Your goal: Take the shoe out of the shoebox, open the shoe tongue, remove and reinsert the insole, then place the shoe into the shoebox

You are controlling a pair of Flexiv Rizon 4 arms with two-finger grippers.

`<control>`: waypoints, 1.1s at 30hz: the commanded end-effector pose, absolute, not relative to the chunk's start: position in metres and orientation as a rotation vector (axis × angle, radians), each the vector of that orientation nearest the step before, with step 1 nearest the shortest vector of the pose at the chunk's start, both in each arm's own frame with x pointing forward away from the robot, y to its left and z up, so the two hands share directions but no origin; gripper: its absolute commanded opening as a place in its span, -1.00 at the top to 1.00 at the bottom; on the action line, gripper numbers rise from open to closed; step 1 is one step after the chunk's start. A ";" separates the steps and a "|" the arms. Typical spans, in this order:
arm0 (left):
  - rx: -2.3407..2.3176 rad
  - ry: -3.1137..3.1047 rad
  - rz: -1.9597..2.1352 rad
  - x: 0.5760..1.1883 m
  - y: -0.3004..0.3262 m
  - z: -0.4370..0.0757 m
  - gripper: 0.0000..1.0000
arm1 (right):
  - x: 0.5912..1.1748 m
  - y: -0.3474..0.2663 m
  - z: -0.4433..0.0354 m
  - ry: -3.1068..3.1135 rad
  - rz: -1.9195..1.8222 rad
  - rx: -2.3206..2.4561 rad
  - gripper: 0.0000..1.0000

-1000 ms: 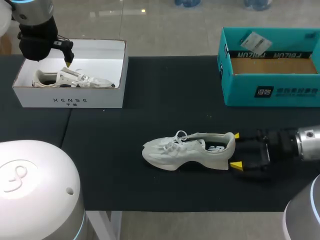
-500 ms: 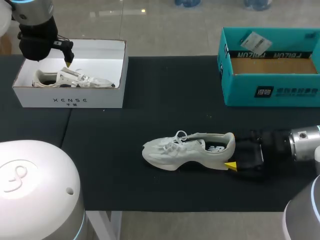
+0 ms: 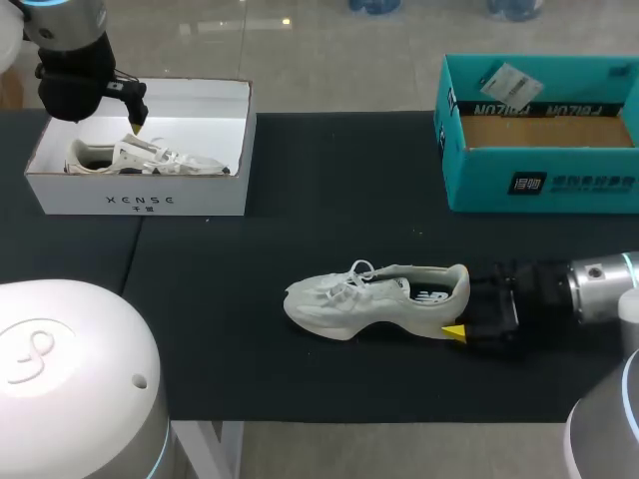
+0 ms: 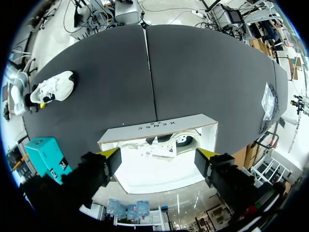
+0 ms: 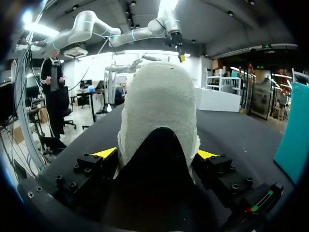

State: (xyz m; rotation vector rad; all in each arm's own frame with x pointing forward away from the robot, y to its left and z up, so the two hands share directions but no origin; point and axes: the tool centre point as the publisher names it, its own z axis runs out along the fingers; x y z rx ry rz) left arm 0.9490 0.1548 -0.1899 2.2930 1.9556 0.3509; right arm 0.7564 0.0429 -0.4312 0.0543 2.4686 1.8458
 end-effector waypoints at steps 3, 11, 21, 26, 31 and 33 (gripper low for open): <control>2.293 1.954 0.355 0.948 0.155 -0.190 -1.00 | 0.759 0.047 -0.436 2.460 1.861 0.058 1.00; 2.293 1.954 0.355 0.948 0.155 -0.190 -1.00 | 0.757 0.048 -0.437 2.447 1.874 0.097 1.00; 2.289 1.920 0.369 0.943 0.148 -0.186 -1.00 | 0.757 0.048 -0.437 2.447 1.874 0.097 1.00; 2.326 1.894 0.289 0.903 0.108 -0.181 -1.00 | 0.757 0.048 -0.437 2.447 1.874 0.097 1.00; 2.351 1.871 0.284 0.862 0.074 -0.191 -1.00 | 0.757 0.048 -0.437 2.447 1.874 0.097 1.00; 2.360 1.890 0.248 0.852 0.065 -0.194 -1.00 | 0.757 0.048 -0.437 2.447 1.874 0.097 1.00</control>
